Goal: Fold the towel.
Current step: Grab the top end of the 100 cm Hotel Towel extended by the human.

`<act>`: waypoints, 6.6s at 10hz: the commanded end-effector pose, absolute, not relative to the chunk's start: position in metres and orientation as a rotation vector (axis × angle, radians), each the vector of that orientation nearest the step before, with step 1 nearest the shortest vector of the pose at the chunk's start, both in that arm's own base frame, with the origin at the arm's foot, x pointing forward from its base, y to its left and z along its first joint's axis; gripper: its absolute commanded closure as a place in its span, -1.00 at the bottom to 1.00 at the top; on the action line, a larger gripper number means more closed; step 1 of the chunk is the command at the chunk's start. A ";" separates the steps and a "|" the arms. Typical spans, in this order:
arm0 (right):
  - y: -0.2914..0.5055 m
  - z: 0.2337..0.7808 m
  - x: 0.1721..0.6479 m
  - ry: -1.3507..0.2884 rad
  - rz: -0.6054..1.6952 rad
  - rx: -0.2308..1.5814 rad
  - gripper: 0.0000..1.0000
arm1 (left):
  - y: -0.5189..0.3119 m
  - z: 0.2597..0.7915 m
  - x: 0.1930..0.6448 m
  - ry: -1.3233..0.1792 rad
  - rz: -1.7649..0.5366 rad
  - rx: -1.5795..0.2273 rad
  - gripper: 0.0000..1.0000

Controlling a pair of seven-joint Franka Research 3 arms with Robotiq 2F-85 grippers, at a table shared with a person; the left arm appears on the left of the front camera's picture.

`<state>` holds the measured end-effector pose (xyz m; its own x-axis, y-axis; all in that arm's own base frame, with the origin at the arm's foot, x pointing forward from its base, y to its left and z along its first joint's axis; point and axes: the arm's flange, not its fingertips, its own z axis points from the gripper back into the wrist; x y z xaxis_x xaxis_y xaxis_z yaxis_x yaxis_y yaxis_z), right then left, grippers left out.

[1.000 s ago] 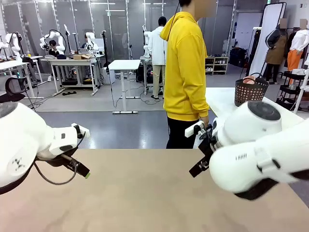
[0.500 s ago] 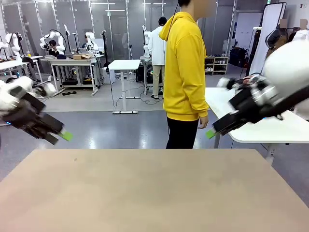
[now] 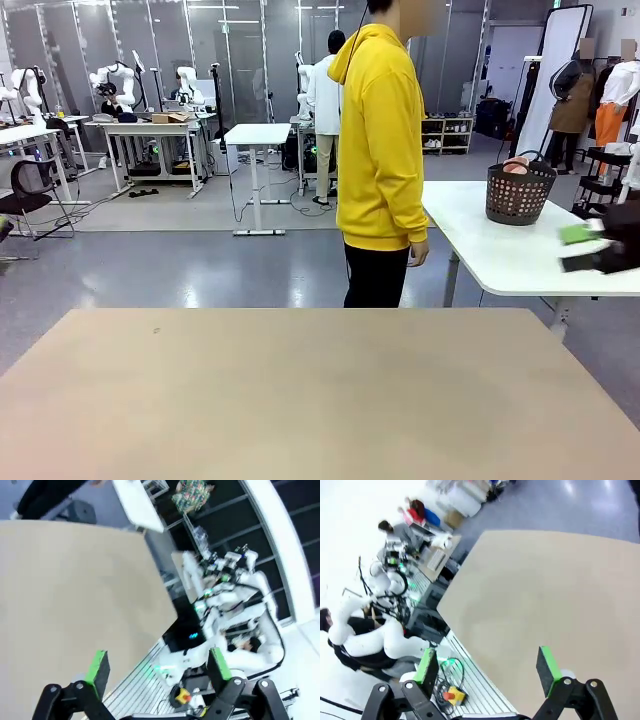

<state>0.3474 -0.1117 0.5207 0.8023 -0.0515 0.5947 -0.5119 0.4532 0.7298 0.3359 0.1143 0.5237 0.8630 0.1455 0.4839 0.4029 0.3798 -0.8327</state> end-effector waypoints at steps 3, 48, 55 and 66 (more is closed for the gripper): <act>-0.195 0.478 0.292 -0.790 0.026 1.175 -1.00 | 0.191 0.473 0.283 -0.638 0.101 -1.278 -1.00; -0.218 0.468 0.267 -0.800 -0.044 1.163 -1.00 | 0.230 0.460 0.251 -0.671 0.244 -1.219 -1.00; -0.218 0.468 0.267 -0.800 -0.044 1.163 -1.00 | 0.230 0.460 0.251 -0.671 0.244 -1.219 -1.00; -0.218 0.468 0.267 -0.800 -0.044 1.163 -1.00 | 0.230 0.460 0.251 -0.671 0.244 -1.219 -1.00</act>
